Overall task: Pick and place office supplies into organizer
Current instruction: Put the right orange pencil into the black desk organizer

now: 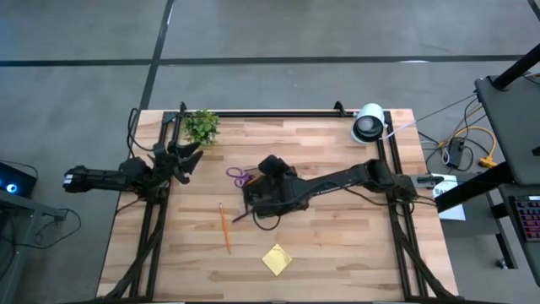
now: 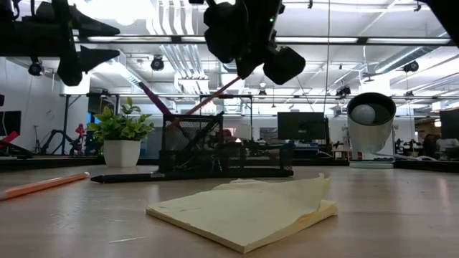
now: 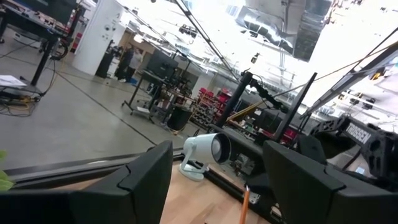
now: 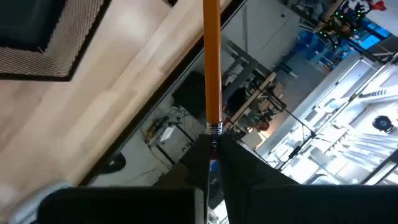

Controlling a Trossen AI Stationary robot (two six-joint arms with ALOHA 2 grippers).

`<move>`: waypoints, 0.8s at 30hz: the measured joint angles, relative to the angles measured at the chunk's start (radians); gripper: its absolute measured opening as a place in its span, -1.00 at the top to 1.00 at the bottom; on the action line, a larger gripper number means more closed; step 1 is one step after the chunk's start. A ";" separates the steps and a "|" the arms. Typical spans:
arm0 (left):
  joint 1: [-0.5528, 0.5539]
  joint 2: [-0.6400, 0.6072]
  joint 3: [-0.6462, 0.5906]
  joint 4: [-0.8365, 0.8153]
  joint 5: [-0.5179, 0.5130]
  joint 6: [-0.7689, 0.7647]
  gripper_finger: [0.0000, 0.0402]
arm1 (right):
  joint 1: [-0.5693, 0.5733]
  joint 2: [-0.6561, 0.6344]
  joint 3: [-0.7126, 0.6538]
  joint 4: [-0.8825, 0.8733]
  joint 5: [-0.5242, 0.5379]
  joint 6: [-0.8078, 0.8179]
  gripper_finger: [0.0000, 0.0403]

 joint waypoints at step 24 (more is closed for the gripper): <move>0.000 0.001 -0.002 0.037 0.000 0.046 -0.17 | -0.029 0.001 -0.028 -0.073 -0.053 0.035 0.85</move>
